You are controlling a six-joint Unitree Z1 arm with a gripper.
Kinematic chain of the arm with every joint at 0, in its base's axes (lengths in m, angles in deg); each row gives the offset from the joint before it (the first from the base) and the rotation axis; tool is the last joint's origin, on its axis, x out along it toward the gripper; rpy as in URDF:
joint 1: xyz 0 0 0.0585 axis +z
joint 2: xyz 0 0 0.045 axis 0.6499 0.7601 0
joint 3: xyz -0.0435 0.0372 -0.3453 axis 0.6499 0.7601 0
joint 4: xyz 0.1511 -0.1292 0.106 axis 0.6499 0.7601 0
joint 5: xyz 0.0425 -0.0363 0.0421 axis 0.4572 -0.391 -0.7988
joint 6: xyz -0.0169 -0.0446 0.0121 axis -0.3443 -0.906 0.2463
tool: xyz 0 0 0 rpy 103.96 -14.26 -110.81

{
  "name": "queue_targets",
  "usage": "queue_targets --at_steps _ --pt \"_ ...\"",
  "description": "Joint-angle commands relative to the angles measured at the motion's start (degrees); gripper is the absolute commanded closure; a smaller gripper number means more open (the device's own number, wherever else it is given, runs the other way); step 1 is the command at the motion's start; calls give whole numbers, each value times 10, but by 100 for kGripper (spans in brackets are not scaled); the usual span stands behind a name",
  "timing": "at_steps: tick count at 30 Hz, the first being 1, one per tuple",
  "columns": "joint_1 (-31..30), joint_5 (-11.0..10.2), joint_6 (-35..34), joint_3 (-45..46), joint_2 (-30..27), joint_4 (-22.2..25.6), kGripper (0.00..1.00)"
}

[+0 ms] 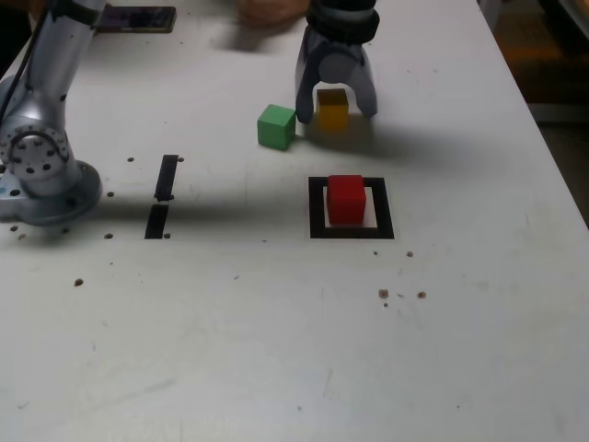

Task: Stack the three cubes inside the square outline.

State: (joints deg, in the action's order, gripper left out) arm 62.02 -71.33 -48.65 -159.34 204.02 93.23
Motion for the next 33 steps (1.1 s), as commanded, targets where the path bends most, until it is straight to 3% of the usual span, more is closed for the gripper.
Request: queue_targets --at_steps 1,4,7,13,18,27,33 --pt "0 -2 -3 3 -2 -3 59" --pt "0 -3 -4 6 -4 -10 79" --pt "0 -3 -3 9 -7 -15 88" --pt "-4 -4 0 12 -29 -7 90" --pt "-32 0 -3 3 -79 16 94" --pt "-149 38 -83 11 -172 39 96" --pt "-220 47 -146 27 -185 38 96"
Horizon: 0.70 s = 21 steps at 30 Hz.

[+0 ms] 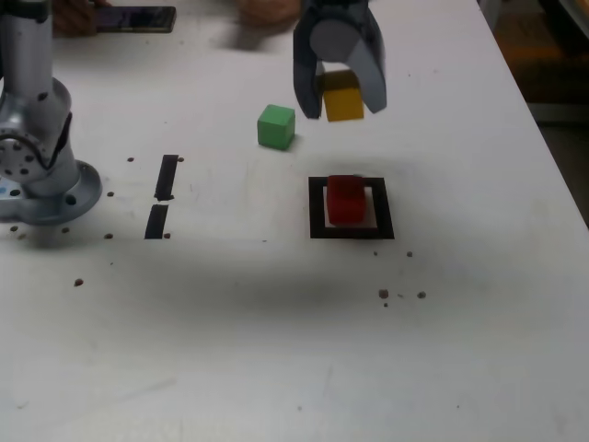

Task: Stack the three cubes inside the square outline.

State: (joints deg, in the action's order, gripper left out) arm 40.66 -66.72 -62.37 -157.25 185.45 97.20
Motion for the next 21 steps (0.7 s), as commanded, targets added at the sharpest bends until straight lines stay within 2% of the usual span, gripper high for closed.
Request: queue_targets --at_steps 1,11,21 --pt "-15 1 -17 11 1 -3 96" --pt "-44 2 -52 45 16 -26 96" --pt "-44 -2 -60 62 41 -79 96"
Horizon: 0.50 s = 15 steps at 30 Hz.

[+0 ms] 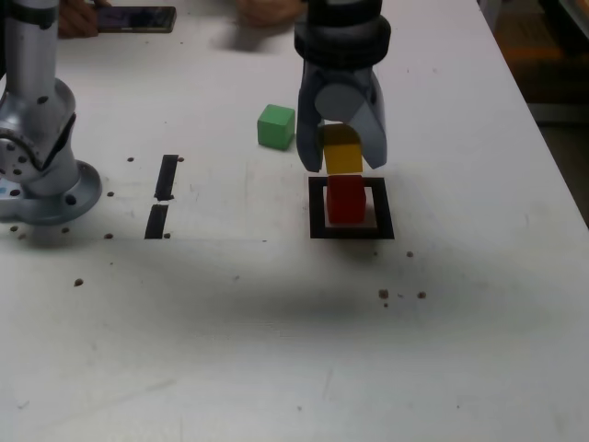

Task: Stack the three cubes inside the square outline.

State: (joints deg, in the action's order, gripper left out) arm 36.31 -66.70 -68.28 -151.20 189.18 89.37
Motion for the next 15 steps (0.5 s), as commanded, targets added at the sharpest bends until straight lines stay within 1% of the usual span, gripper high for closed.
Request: queue_targets --at_steps 1,8,12,15 --pt "-1 -3 -3 2 6 -2 95" --pt "-1 -14 -15 9 18 -4 90" --pt "-1 -17 -21 8 22 -7 85" --pt "-4 -18 -24 6 25 -15 83"
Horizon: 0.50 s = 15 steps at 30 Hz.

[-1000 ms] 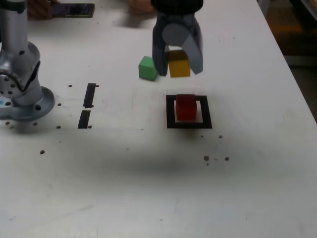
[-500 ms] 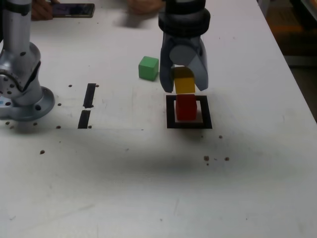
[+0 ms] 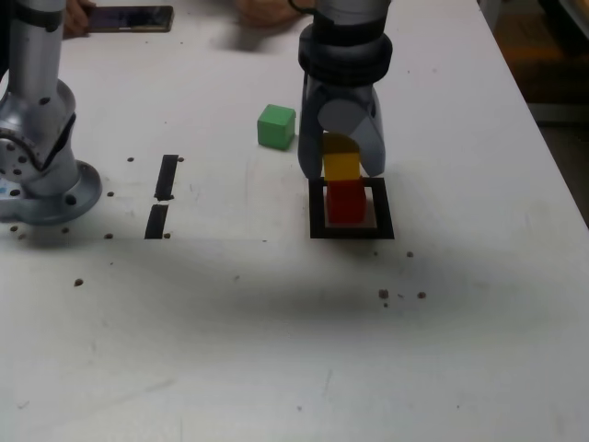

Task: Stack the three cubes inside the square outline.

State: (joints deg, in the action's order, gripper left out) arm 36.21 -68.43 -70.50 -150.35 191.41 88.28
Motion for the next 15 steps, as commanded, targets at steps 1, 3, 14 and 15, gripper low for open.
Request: queue_targets --at_steps 1,3,14,15 --pt "-5 -1 -3 -4 4 -7 83" --pt "-9 -2 -4 -5 6 -12 83" --pt "-18 11 -11 -1 14 -25 76" --pt "-18 13 -11 0 14 -25 73"
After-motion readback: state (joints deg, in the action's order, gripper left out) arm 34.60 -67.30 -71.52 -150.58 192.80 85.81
